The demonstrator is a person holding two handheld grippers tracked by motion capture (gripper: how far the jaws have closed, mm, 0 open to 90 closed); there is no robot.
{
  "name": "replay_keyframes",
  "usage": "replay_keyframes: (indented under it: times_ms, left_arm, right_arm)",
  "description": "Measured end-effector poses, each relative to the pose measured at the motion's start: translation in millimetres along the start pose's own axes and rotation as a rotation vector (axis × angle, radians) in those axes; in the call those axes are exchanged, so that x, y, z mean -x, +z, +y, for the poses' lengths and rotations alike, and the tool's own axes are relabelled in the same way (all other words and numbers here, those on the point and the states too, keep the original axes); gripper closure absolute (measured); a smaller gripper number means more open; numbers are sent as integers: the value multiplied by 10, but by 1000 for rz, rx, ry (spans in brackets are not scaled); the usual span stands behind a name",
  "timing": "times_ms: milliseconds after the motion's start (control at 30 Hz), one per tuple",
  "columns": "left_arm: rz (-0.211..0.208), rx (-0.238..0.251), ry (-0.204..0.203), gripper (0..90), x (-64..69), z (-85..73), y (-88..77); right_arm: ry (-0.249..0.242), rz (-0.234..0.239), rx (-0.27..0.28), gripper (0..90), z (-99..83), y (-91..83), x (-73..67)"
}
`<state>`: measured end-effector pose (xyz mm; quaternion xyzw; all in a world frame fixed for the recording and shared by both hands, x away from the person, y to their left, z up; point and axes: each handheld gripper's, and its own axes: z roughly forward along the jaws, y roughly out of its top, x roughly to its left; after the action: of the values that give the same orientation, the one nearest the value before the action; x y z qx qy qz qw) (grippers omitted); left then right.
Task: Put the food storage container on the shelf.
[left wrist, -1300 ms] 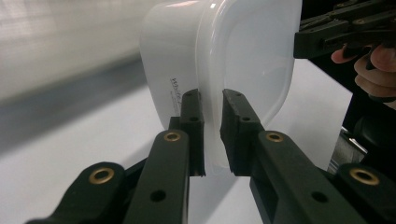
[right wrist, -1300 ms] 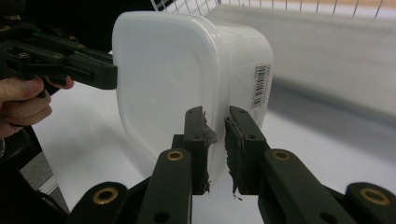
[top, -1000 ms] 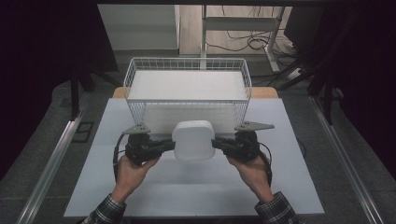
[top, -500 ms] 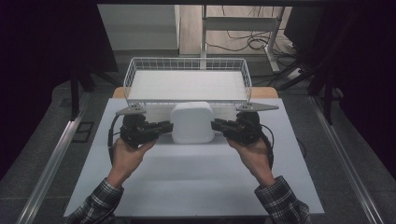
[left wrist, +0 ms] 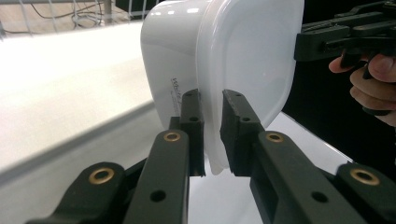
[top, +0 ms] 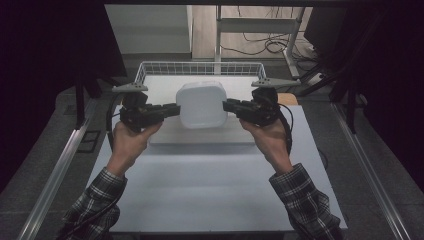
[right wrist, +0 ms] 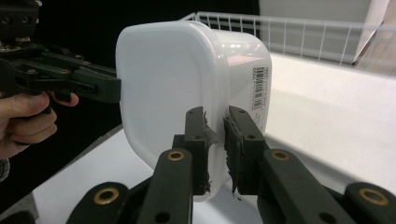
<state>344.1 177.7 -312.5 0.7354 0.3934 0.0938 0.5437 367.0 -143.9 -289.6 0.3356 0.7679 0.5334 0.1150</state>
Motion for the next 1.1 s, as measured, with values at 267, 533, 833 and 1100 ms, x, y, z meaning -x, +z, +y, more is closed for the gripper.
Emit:
replay_keyframes:
  times_ms: [267, 533, 833, 1100]
  left_arm:
    - [28, -27, -5, 796, -145, 250, 99]
    - [51, -58, -34, 790, -282, 328, 234]
    - [72, -78, -60, 778, -376, 385, 344]
    - [71, -72, -57, 673, -383, 407, 352]
  right_arm:
    - [21, -19, 1, 783, 201, 133, 140]
    - [57, -36, -29, 779, 244, 297, 282]
    - [86, -55, -67, 771, 273, 442, 394]
    - [90, -55, -72, 757, 295, 474, 387]
